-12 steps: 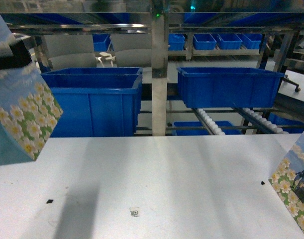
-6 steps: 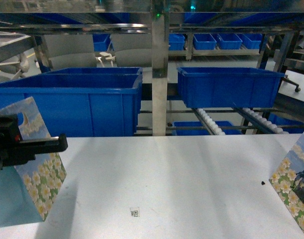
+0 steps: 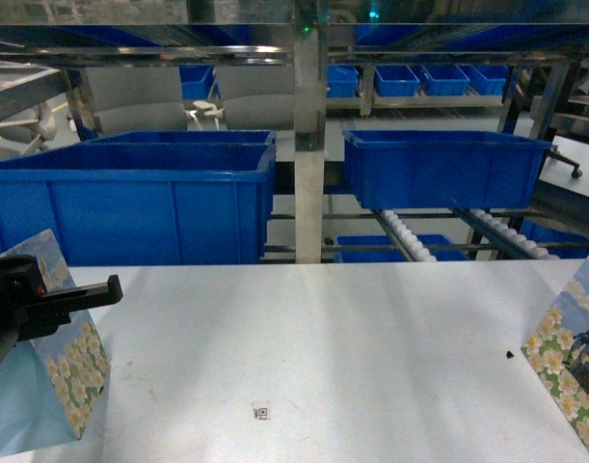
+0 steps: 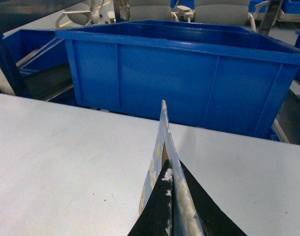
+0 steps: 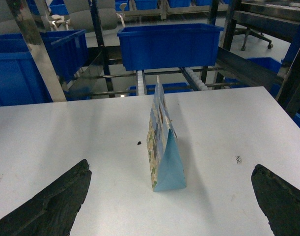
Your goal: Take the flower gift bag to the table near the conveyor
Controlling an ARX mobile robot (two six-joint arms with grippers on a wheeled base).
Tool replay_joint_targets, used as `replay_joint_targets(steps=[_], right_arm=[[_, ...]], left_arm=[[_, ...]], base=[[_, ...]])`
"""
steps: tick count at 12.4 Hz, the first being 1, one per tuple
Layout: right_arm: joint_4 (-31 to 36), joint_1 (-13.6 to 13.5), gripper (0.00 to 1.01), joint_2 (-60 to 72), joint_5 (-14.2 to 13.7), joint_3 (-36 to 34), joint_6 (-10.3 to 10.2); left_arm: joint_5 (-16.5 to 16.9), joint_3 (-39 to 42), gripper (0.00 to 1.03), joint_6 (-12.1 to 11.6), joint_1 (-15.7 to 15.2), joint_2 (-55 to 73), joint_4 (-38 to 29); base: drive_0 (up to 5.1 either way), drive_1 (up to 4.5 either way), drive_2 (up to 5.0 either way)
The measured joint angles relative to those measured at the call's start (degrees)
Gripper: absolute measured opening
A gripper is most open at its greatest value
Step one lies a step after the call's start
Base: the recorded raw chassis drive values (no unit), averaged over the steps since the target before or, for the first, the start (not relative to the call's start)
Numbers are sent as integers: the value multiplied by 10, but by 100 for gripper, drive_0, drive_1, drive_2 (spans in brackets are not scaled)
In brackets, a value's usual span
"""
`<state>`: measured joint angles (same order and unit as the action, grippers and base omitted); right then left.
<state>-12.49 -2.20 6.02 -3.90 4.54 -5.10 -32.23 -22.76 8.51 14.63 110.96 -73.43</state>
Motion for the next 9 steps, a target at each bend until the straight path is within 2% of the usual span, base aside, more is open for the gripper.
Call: replay_joint_targets(steps=[2, 5, 6, 7, 9], right_arm=[[0, 0, 98, 0, 0, 0, 0], [0, 0, 98, 0, 0, 0, 0], [0, 0, 98, 0, 0, 0, 0], [0, 0, 98, 0, 0, 0, 0], [0, 0, 98, 0, 0, 0, 0]], left_arm=[[-8, 6, 2, 7, 7, 4, -5], [-13, 47, 2, 0, 41, 4, -2], [-12, 60, 11, -4, 55, 2, -3], [-13, 70, 28, -17, 64, -8, -2], [-10, 75, 58, -26, 62, -46, -2]], base=[[0, 0, 0], [0, 0, 0], [0, 0, 0], [0, 0, 0], [0, 0, 0]])
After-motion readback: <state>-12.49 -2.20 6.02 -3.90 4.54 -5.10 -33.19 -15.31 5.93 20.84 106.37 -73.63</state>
